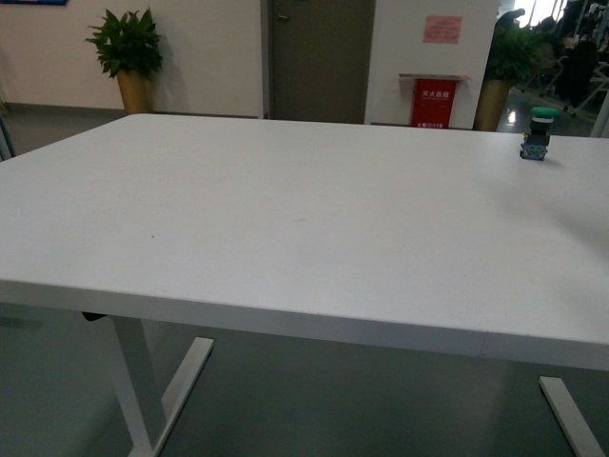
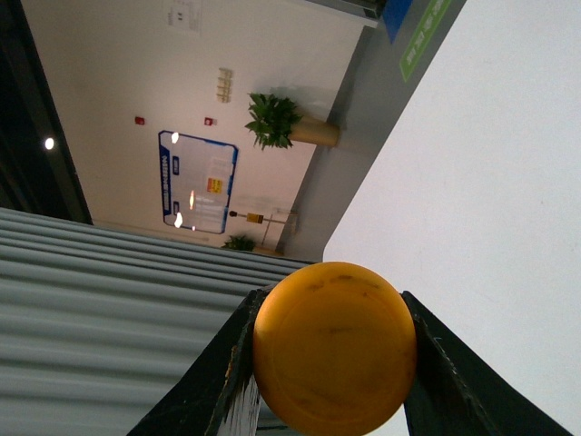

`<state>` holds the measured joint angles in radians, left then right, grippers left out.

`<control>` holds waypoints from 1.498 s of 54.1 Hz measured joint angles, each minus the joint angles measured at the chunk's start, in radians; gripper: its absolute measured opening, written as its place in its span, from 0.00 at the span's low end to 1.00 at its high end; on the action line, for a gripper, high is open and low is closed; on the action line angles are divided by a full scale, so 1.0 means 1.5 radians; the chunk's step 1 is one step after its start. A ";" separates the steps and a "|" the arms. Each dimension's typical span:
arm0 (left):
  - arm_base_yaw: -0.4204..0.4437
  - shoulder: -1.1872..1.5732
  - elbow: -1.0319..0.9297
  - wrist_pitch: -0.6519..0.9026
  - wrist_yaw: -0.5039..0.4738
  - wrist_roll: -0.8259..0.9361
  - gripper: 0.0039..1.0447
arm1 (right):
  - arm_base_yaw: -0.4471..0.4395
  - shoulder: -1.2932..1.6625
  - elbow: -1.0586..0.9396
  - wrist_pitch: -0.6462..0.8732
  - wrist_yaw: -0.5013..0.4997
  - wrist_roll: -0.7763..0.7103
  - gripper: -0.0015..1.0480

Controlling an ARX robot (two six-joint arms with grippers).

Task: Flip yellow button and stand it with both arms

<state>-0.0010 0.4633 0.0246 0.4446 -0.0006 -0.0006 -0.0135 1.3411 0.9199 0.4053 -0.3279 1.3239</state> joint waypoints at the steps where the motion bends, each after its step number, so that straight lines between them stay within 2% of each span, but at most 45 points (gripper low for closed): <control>1: 0.000 -0.003 0.000 0.000 0.000 0.000 0.04 | 0.000 0.000 0.000 0.000 0.000 0.000 0.35; 46: 0.000 -0.193 0.000 -0.178 0.000 -0.001 0.04 | 0.002 -0.001 0.013 -0.013 -0.002 -0.011 0.35; 50: 0.000 -0.267 0.000 -0.276 0.001 -0.001 0.04 | 0.003 -0.001 0.013 -0.013 -0.002 -0.011 0.35; 52: 0.000 -0.285 0.000 -0.290 0.000 -0.001 0.04 | 0.003 -0.001 0.013 -0.013 -0.001 -0.011 0.35; 68: 0.000 -0.306 0.000 -0.296 0.000 -0.001 0.04 | 0.006 0.000 0.014 -0.022 0.005 -0.017 0.35; 76: 0.000 -0.306 0.000 -0.296 0.000 -0.001 0.28 | 0.016 0.025 0.072 -0.104 0.045 -0.089 0.35; 81: 0.000 -0.306 0.000 -0.296 0.000 -0.001 0.40 | 0.024 0.060 0.145 -0.180 0.083 -0.180 0.35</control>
<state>-0.0010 0.0040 0.0246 0.0006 -0.0002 -0.0025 0.0219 1.4303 1.1374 0.1360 -0.2031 1.0538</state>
